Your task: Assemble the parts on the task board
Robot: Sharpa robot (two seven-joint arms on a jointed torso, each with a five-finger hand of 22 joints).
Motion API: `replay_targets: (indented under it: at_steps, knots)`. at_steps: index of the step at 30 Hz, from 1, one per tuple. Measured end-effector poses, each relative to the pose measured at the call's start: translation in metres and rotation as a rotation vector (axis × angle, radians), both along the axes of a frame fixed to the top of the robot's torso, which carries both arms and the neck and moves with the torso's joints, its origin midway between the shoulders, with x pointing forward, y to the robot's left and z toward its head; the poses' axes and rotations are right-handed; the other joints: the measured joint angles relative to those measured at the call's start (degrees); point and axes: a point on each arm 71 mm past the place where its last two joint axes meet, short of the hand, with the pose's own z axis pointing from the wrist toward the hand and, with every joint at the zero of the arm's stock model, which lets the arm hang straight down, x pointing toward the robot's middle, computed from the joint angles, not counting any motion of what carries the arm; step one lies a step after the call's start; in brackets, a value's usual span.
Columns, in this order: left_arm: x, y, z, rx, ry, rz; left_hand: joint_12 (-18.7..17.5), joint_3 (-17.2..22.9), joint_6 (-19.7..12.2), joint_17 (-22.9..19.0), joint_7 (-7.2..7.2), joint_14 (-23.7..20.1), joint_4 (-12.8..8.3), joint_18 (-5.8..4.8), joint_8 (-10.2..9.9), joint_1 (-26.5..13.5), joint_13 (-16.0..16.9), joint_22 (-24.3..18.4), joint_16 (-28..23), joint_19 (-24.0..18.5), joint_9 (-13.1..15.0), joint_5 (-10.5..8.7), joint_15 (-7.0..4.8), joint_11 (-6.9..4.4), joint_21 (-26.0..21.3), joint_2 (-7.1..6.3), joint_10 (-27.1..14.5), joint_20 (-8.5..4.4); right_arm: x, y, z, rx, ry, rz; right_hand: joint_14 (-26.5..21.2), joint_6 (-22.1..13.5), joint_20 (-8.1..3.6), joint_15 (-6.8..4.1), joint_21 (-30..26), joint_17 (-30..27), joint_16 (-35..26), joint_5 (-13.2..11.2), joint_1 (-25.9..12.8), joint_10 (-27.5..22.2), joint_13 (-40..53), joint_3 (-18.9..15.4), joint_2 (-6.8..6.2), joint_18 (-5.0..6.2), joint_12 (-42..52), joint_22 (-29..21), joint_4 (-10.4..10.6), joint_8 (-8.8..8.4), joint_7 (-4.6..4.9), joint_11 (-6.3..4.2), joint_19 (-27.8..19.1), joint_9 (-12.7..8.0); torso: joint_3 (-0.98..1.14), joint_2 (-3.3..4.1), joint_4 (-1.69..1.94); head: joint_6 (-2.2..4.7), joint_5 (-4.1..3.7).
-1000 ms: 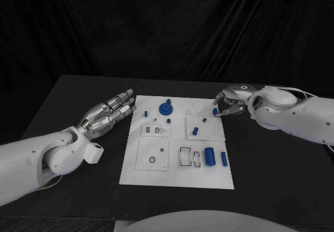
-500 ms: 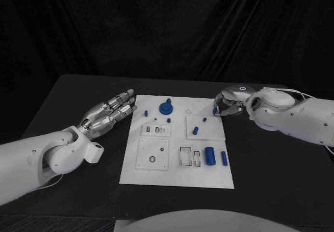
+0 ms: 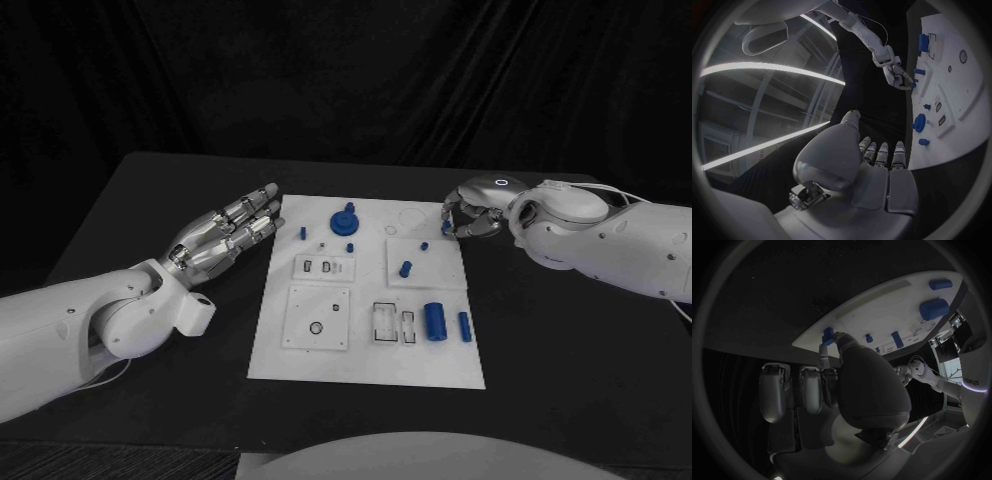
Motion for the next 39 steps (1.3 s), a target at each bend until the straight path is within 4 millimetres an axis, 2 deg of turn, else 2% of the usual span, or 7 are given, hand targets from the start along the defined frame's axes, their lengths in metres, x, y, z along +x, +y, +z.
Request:
replay_targets:
  at_steps: [7, 12, 20, 25, 29, 33, 39]
  knots:
    - [0.000, 0.000, 0.000, 0.001, 0.002, -0.002, 0.0, 0.0, 0.0, 0.0, 0.00, 0.0, 0.0, 0.00, 0.0, 0.0, 0.0, 0.0, 0.0, 0.0, 0.0, 0.00, 0.00, 0.00, 0.0, 0.00, 0.0, 0.00, 0.000, 0.001, -0.002, 0.000, 0.003, -0.001, 0.0, 0.0, 0.00, 0.00, 0.0, 0.0, 0.0, 2.3, 0.2, 0.0, 0.0, 0.6, -0.21, 0.00, 0.0, 0.0, -0.6, 1.18, 0.00, 0.00, 0.0, 0.6, 0.00, 0.03, 0.00, -0.03, 0.03]
    - [0.000, 0.000, 0.000, 0.001, 0.004, -0.003, 0.0, 0.0, 0.0, 0.0, 0.00, 0.0, 0.0, 0.00, 0.0, 0.0, 0.0, 0.0, 0.0, 0.0, 0.0, 0.00, 0.00, 0.00, 0.0, 0.00, 0.0, 0.00, 0.000, 0.001, -0.003, -0.001, 0.005, -0.003, 0.0, 0.0, 0.00, 0.00, 0.0, 0.0, 0.0, 2.3, 0.2, 0.0, 0.0, 0.6, -0.22, 0.00, 0.0, 0.0, -0.6, 1.23, 0.02, 0.00, 0.0, 0.6, 0.00, 0.03, 0.00, -0.04, -0.02]
    - [0.000, 0.000, -0.001, 0.002, 0.006, -0.005, 0.0, 0.0, 0.0, 0.0, 0.00, 0.0, 0.0, 0.00, 0.0, 0.0, 0.0, 0.0, 0.0, 0.0, 0.0, 0.00, 0.00, 0.00, 0.0, 0.00, 0.0, 0.00, 0.000, 0.001, -0.003, 0.000, 0.004, -0.004, 0.0, 2.8, 0.00, 0.00, -0.2, 0.0, 0.0, 2.5, 0.3, 0.0, 0.0, 1.1, -0.14, 0.01, 0.0, 0.0, -1.1, 3.36, 0.23, 0.00, 0.0, 1.5, 0.01, 0.02, -0.03, -0.05, -0.05]
    - [0.000, 0.000, -0.001, 0.001, 0.007, -0.006, 0.0, 0.2, 0.0, 0.0, 0.00, 0.0, -0.2, 0.00, 0.0, 0.0, 0.0, 0.0, 0.0, 0.0, 0.0, 0.00, 0.00, -0.01, 0.0, 0.00, 0.0, 0.00, -0.003, 0.000, -0.002, 0.010, -0.007, 0.001, 0.0, 4.7, 0.00, 0.00, -0.2, 0.0, 0.0, 0.4, 0.8, 0.0, 0.0, 1.4, -0.30, 0.01, 0.0, 0.0, -1.6, 4.78, 0.32, 0.00, 0.0, 2.2, 0.01, 0.02, -0.03, -0.13, 0.14]
    - [-0.001, 0.002, -0.001, 0.003, 0.007, -0.004, 0.0, 0.2, 0.0, 0.0, 0.00, 0.0, -0.2, 0.00, 0.0, 0.0, 0.0, 0.0, 0.0, 0.0, 0.0, 0.00, 0.00, -0.01, 0.0, 0.00, 0.0, 0.00, -0.010, 0.003, 0.001, 0.033, -0.027, 0.017, 0.0, 5.5, 0.00, 0.00, -0.2, 0.0, 0.0, -0.5, 0.9, 0.0, 0.0, 1.6, -0.31, 0.00, 0.0, 0.0, -1.8, 5.38, 1.05, 0.00, 0.0, 2.2, 0.01, 0.02, -0.03, -0.14, 0.30]
    - [-0.001, 0.003, -0.001, 0.003, 0.008, -0.002, 0.0, 0.2, 0.0, 0.0, 0.00, 0.0, -0.2, 0.00, 0.0, 0.0, 0.0, 0.0, 0.0, 0.0, 0.0, 0.00, 0.00, -0.01, 0.0, 0.00, 0.0, 0.00, -0.014, 0.016, 0.018, 0.068, -0.075, 0.054, 0.0, 5.8, 0.00, 0.00, -0.2, 0.0, 0.0, -1.1, 1.0, 0.0, 0.0, 1.6, -0.38, 0.00, 0.0, 0.0, -1.8, 5.49, 1.30, 0.00, 0.0, 2.2, 0.02, 0.02, -0.03, -0.29, 0.42]
    - [-0.001, 0.002, -0.001, 0.003, 0.009, -0.003, 0.0, 0.2, 0.0, 0.0, 0.00, 0.0, -0.2, 0.00, 0.0, 0.0, 0.0, 0.0, 0.0, 0.0, 0.0, 0.00, 0.00, -0.01, 0.0, 0.00, 0.0, 0.00, -0.021, 0.050, 0.055, 0.135, -0.163, 0.145, 0.0, 6.2, 0.00, 0.00, -0.2, 0.0, 0.0, -2.2, 1.0, 0.0, 0.0, 1.7, -0.38, 0.00, 0.0, 0.0, -1.4, 5.09, 1.64, 0.00, 0.0, 2.2, 0.01, 0.02, -0.03, -0.57, 0.53]
